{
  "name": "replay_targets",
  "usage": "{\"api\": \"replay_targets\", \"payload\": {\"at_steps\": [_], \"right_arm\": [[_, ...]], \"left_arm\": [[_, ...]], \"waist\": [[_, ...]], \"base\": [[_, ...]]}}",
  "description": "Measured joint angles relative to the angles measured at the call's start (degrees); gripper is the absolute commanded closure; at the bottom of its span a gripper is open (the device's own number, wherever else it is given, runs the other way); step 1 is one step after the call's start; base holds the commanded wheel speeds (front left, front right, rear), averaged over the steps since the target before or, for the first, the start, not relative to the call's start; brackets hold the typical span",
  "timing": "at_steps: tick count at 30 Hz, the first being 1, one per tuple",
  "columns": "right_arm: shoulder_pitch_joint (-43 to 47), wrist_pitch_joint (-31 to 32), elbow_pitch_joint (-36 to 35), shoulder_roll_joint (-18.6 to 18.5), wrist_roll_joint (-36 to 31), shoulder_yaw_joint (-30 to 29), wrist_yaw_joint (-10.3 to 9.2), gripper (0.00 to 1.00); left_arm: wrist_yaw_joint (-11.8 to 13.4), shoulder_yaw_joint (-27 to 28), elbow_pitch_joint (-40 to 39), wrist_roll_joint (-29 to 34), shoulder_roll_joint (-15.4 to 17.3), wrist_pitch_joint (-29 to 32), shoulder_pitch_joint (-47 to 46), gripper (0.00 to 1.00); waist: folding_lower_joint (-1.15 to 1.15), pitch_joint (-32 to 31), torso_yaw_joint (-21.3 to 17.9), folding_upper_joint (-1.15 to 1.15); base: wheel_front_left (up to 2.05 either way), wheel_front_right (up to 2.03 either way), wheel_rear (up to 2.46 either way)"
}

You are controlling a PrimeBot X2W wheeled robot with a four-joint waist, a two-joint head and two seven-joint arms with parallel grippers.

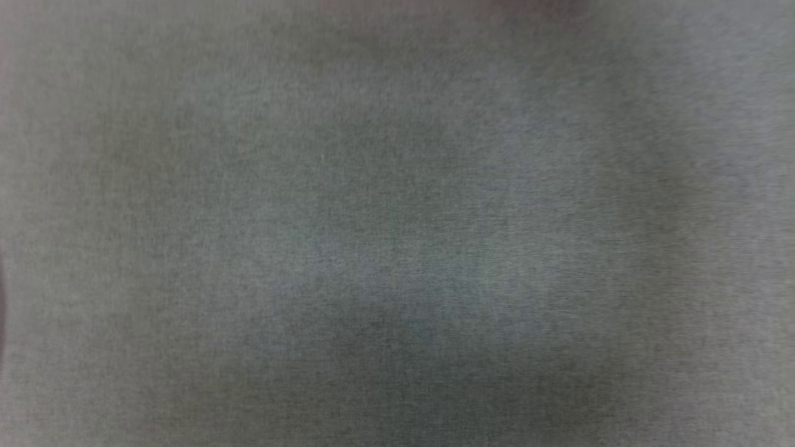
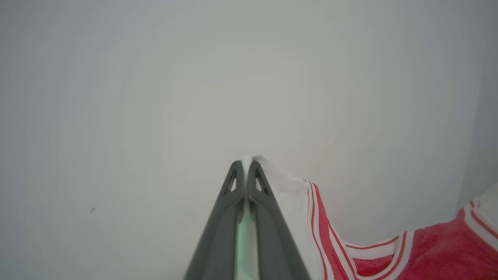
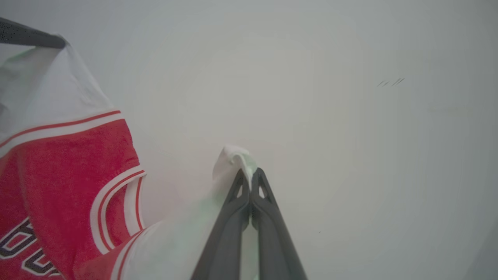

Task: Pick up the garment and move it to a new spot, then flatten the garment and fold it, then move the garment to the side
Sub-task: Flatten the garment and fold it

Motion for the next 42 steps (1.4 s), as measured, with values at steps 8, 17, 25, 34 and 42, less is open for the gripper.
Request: {"api": "replay_targets", "payload": {"at_steps": [8,17,25,34,42], "right_arm": [[8.57,0.02,9.47,-0.75,5.94,4.75,0.01,1.00],[21.99,7.54,14.06,-1.32,27.91,15.80,0.00,1.00],[35.83,10.01,-4.86,-15.95,39.42,31.83,0.00,1.00],[46.48,8.20,-19.49,-29.49,37.89,40.98,0.00,1.00],[54.72,13.52,-26.98,-36.89,40.89,45.04,0.00,1.00]], "left_arm": [[-0.34,-5.53,-1.58,-1.86,0.63,3.01,11.61,1.00],[-0.35,-12.04,-14.18,-13.52,8.73,15.53,32.42,1.00],[-0.42,-16.05,-28.96,-21.42,18.82,19.84,50.79,1.00],[2.88,-20.60,-45.43,-23.24,30.92,20.93,68.30,1.00],[10.65,-23.54,-58.40,-25.43,39.41,21.11,80.09,1.00]], "waist": [[0.00,0.83,1.92,0.00],[0.00,-5.84,2.67,0.00],[0.00,-12.95,2.70,0.00],[0.00,-18.66,2.27,0.00],[0.00,-19.80,1.58,0.00]], "base": [[0.00,0.00,0.00],[0.00,0.00,0.00],[0.00,0.00,0.00],[0.00,0.00,0.00],[0.00,0.00,0.00]]}}
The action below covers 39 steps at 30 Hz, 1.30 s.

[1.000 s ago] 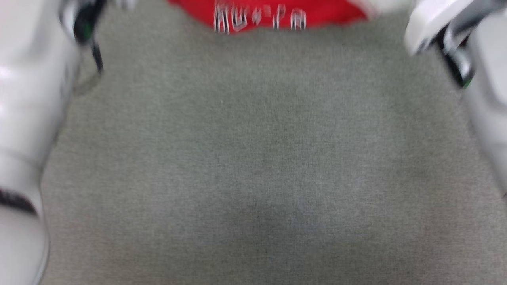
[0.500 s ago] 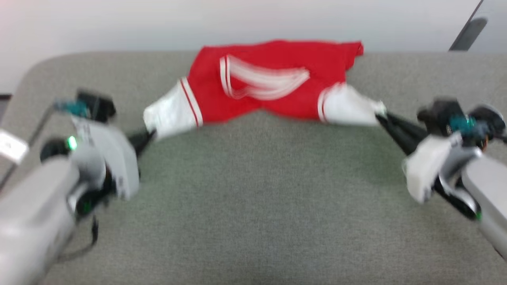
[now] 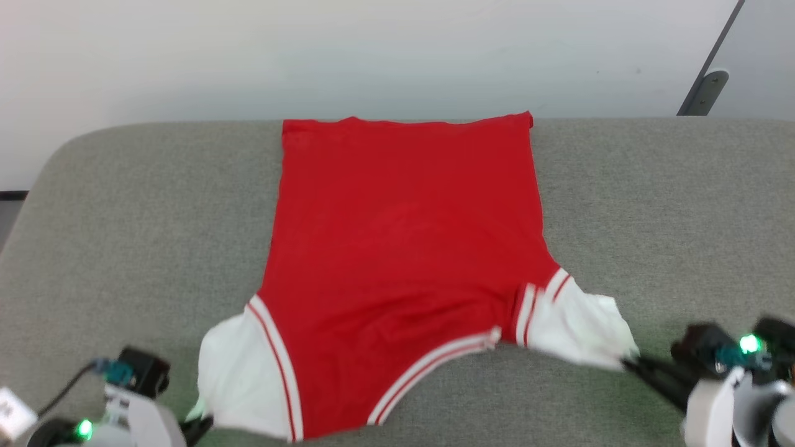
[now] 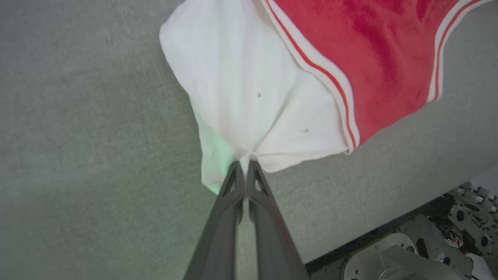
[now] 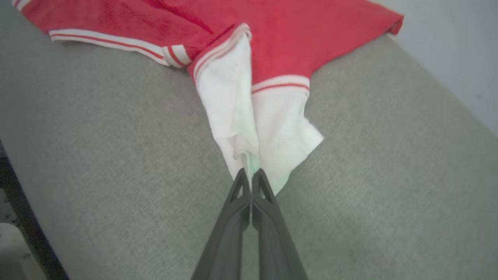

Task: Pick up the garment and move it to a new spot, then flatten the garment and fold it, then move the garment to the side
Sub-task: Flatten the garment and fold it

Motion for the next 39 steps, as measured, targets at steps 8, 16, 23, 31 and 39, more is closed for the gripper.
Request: {"api": "replay_targets", "payload": {"at_steps": [8,16,23,31,39], "right_arm": [[8.12,7.46,-5.31,-5.67,10.32,-0.22,0.00,1.00],[12.24,12.15,-4.23,-5.48,14.25,-5.54,0.00,1.00],[14.19,15.14,1.15,0.75,12.43,-13.91,0.04,0.00],[14.26,22.85,-5.30,2.31,8.71,-25.27,0.00,0.00],[11.97,25.84,-12.15,6.03,-1.76,-40.58,-0.01,0.00]], "left_arm": [[8.13,0.34,-5.38,-4.46,4.58,-2.26,7.26,1.00],[10.02,0.78,-7.40,-5.11,3.03,-4.26,8.39,1.00],[10.03,1.31,-7.54,-3.64,0.04,-5.78,6.92,1.00],[10.29,1.98,-7.47,-2.24,-2.23,-8.13,5.54,1.00],[10.54,1.91,-8.09,0.07,-4.00,-8.70,3.64,1.00]], "waist": [[0.00,0.97,0.53,0.00],[0.00,2.53,0.78,0.00],[0.00,4.80,0.76,0.00],[0.00,6.73,1.98,0.00],[0.00,8.00,3.91,0.00]], "base": [[0.00,0.00,0.00],[0.00,0.00,0.00],[0.00,0.00,0.00],[0.00,0.00,0.00],[0.00,0.00,0.00]]}}
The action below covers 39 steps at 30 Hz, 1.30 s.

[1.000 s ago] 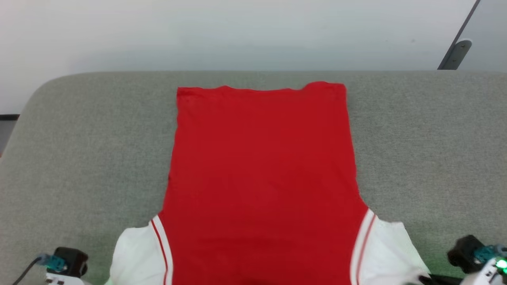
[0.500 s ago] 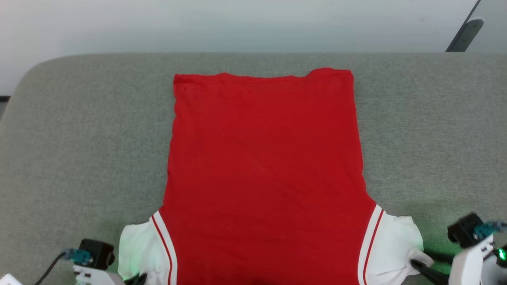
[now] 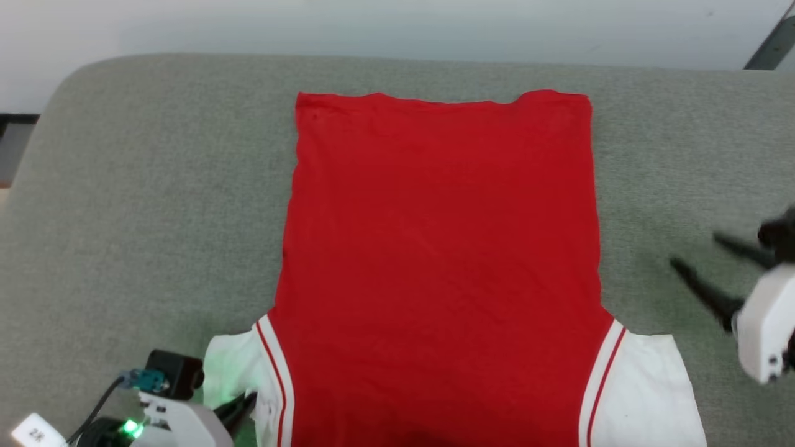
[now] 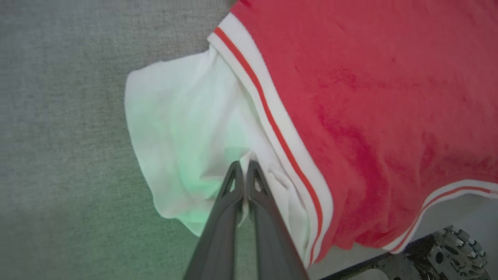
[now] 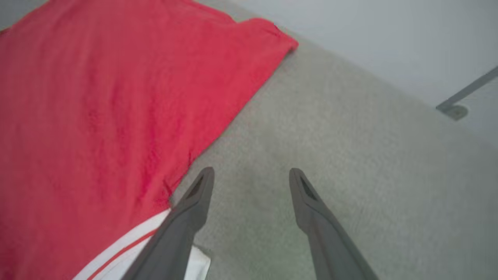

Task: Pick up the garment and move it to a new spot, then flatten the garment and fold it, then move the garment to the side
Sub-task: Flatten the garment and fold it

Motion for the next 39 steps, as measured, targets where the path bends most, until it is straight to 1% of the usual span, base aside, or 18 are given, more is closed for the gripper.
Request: {"api": "replay_targets", "payload": {"at_steps": [1,2,3,6,7,11,15,17,20,24,26,29,34,35,37,39], "right_arm": [[-1.22,-0.05,-0.26,0.85,-2.49,-0.71,-0.01,0.00],[-2.57,-0.65,0.11,2.48,-4.46,-1.87,0.02,0.00],[-4.21,-1.02,1.42,4.68,-6.05,-3.42,0.01,0.00],[-9.77,-2.11,6.32,9.13,-10.57,-4.61,0.02,0.00],[-12.09,-2.22,9.56,11.23,-11.51,-5.98,0.01,0.00],[-20.73,-3.44,21.35,16.96,-15.78,-7.78,0.01,0.00],[-29.02,-2.47,33.34,20.94,-18.53,-9.95,0.01,0.00],[-33.21,-1.42,38.89,21.86,-20.15,-10.23,0.01,0.00],[-38.33,2.16,47.14,22.67,-21.87,-10.70,0.01,0.00],[-44.53,6.83,55.90,23.08,-23.62,-11.60,0.01,0.00],[-46.54,8.43,59.33,23.37,-24.29,-11.77,0.02,0.00],[-49.26,10.09,64.05,22.84,-25.97,-12.76,0.02,0.00],[-52.89,11.69,69.13,23.04,-27.05,-14.57,-0.04,0.00],[-53.48,12.18,69.72,23.07,-27.25,-14.73,-0.08,1.00],[-54.14,12.51,70.13,23.48,-28.04,-14.19,-0.08,1.00],[-54.23,11.25,70.52,23.93,-28.36,-14.16,-0.03,1.00]], "left_arm": [[-0.01,0.10,-0.07,0.00,-0.21,-0.09,-0.39,1.00],[-0.01,0.10,-0.12,0.13,-0.49,0.00,-0.83,1.00],[0.00,0.11,-0.20,0.46,-0.73,-0.01,-1.13,1.00],[-0.08,0.11,-0.47,1.04,-1.78,0.01,-2.30,1.00],[-0.11,0.08,-0.49,1.32,-2.01,0.19,-2.68,1.00],[-0.96,-0.16,-0.33,2.59,-3.83,0.68,-4.66,1.00],[-1.77,-0.27,0.29,3.57,-5.76,0.98,-6.84,1.00],[-2.40,-0.29,0.65,4.01,-6.90,0.97,-7.87,1.00],[-3.15,-0.38,1.25,4.42,-8.48,0.90,-9.01,1.00],[-4.59,-0.42,2.56,4.81,-10.71,0.63,-10.55,1.00],[-5.27,-0.51,3.35,5.09,-11.57,0.38,-11.21,1.00],[-6.31,-0.49,4.67,5.17,-12.83,-0.10,-11.93,1.00],[-8.09,-0.45,6.50,5.38,-14.47,-0.63,-12.88,1.00],[-8.18,-0.45,6.81,5.38,-14.67,-0.69,-13.04,1.00],[-8.68,-0.36,7.43,5.36,-14.95,-0.88,-13.24,1.00],[-9.14,-0.22,8.14,5.16,-15.18,-1.31,-13.24,1.00]], "waist": [[0.00,0.13,0.27,0.00],[0.00,0.27,0.57,0.00],[0.00,0.42,0.85,0.00],[0.00,1.04,1.78,0.00],[0.00,1.34,2.09,0.00],[0.00,2.62,3.77,0.00],[0.00,4.42,5.67,0.00],[0.00,5.43,6.71,0.00],[0.00,6.95,8.31,0.00],[0.00,8.98,10.46,0.00],[0.00,10.04,11.42,0.00],[0.00,11.42,12.83,0.00],[0.00,13.07,14.75,0.00],[0.00,13.29,15.00,0.00],[0.00,13.60,15.29,0.00],[0.00,13.53,15.23,0.00]], "base": [[0.00,0.00,0.00],[0.00,0.00,0.00],[0.00,0.00,0.00],[0.00,0.00,0.00],[0.00,0.00,0.00],[0.00,0.00,0.00],[0.00,0.00,0.00],[0.00,0.00,0.00],[0.00,0.00,0.00],[0.00,0.00,0.00],[0.00,0.00,0.00],[0.00,0.00,0.00],[0.00,0.00,0.00],[0.00,0.00,0.00],[0.00,0.00,0.00],[0.00,0.00,0.00]]}}
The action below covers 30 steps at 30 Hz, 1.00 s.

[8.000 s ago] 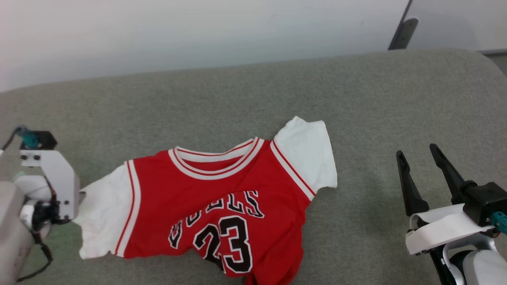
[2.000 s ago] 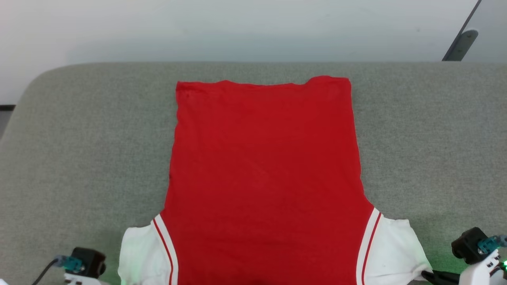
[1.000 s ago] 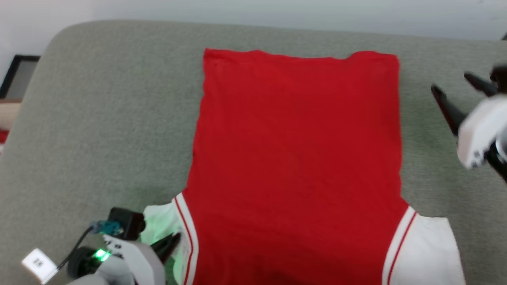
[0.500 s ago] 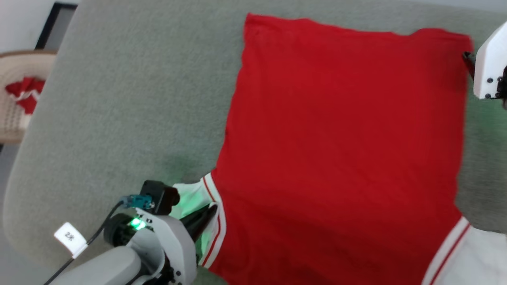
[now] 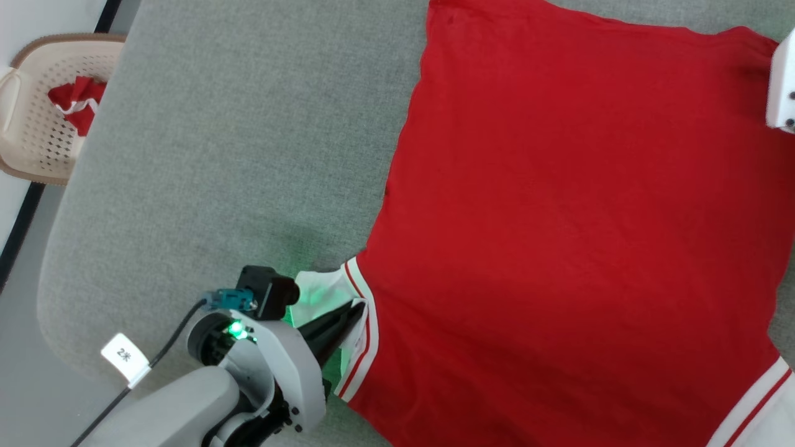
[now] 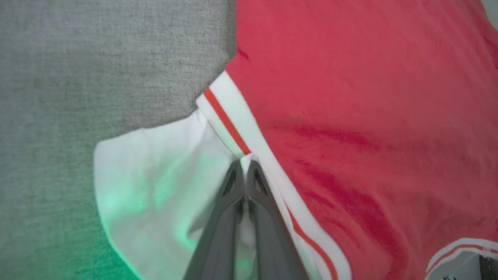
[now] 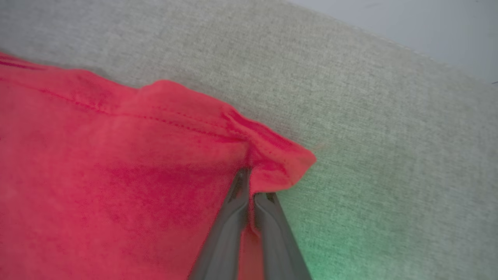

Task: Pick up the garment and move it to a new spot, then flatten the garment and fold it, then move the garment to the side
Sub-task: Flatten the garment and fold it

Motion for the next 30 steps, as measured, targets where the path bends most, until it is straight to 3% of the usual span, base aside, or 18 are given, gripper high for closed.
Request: {"api": "replay_targets", "payload": {"at_steps": [8,15,23,30], "right_arm": [[0.29,0.40,0.97,1.27,-0.27,3.75,0.04,1.00],[7.69,-1.46,-9.20,1.94,8.42,13.52,0.04,1.00],[22.79,1.72,-29.88,-7.65,21.83,21.09,0.04,1.00],[40.15,5.48,-46.49,-14.12,27.30,16.29,0.04,1.00]], "left_arm": [[0.59,0.96,2.25,-1.91,0.96,-0.58,1.07,1.00],[2.61,1.75,2.56,-3.27,3.83,-0.29,3.19,1.00],[3.36,1.69,1.72,-3.90,6.91,0.56,5.06,1.00],[3.39,1.48,1.24,-4.35,7.94,0.75,5.76,1.00]], "waist": [[0.00,-2.55,-1.79,0.00],[0.00,-6.11,-5.10,0.00],[0.00,-10.43,-9.85,0.00],[0.00,-13.55,-13.91,0.00]], "base": [[0.00,0.00,0.00],[0.00,0.00,0.00],[0.00,0.00,0.00],[0.00,0.00,0.00]]}}
